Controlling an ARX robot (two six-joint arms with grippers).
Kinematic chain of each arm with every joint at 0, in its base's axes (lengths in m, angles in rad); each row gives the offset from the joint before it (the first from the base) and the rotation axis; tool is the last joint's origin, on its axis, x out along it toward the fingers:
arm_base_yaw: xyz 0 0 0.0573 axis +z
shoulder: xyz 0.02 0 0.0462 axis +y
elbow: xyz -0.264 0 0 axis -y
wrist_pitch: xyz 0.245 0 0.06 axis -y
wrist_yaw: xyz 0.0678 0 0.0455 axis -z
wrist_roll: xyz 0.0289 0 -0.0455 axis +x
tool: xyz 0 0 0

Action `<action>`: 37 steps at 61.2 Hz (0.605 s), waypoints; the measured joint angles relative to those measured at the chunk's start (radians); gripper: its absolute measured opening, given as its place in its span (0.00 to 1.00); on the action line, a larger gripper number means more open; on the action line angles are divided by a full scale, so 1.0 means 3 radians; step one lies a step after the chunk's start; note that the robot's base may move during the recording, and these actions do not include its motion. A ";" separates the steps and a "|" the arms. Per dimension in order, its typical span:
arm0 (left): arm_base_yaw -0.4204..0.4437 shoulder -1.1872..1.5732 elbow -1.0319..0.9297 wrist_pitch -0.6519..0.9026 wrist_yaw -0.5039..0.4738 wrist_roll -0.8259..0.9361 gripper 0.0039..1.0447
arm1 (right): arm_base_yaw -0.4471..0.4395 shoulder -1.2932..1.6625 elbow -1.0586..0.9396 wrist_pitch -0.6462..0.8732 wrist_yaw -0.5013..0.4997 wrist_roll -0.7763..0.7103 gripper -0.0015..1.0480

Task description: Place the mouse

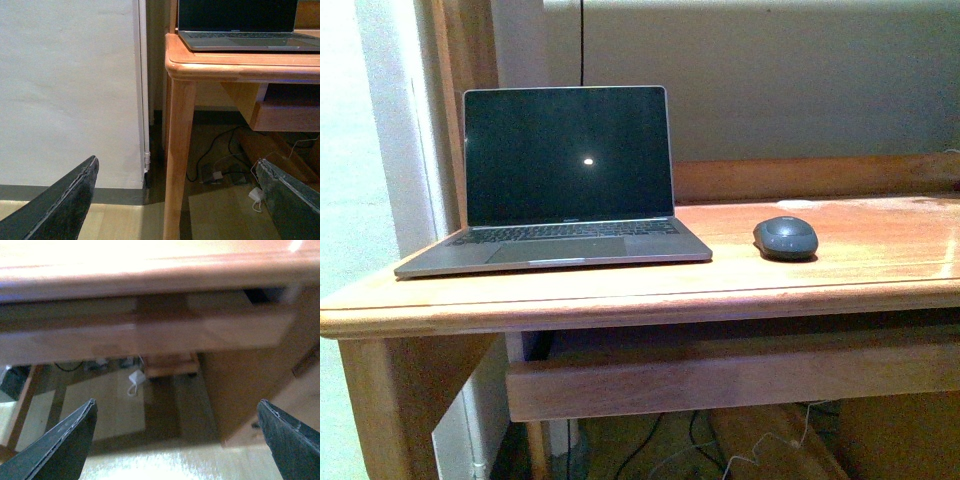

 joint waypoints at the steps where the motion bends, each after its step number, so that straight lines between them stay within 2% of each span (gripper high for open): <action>1: 0.0000 0.0000 0.0000 0.0000 0.0000 0.0000 0.93 | -0.0057 -0.0193 -0.0083 -0.0141 -0.0047 0.0070 0.93; 7: 0.0000 0.0000 0.0000 0.0000 0.0000 0.0000 0.93 | -0.0270 -0.1177 -0.0393 -0.0898 -0.0159 0.0301 0.93; 8: 0.0000 0.0000 0.0000 0.0000 -0.0001 0.0000 0.93 | -0.0292 -0.1472 -0.0455 -0.1156 -0.0164 0.0361 0.93; 12: 0.0000 0.0000 0.0000 0.0000 0.0003 0.0000 0.93 | -0.0189 -0.2169 -0.0589 -0.1592 0.0027 0.0538 0.93; 15: 0.0000 0.0000 0.0000 0.0000 0.0000 0.0000 0.93 | -0.0013 -0.2411 -0.0654 -0.1545 0.0183 0.0619 0.92; 21: 0.0000 0.0000 0.0000 0.0000 0.0000 0.0000 0.93 | 0.0289 -0.2927 -0.1133 -0.0800 -0.0064 0.0226 0.77; 26: 0.0000 -0.0001 0.0000 0.0000 -0.0001 0.0000 0.93 | 0.0315 -0.3043 -0.1190 -0.0642 -0.0039 0.0022 0.64; 37: 0.0000 -0.0001 0.0000 -0.0001 0.0000 0.0000 0.93 | 0.0319 -0.3066 -0.1190 -0.0636 -0.0043 -0.0130 0.34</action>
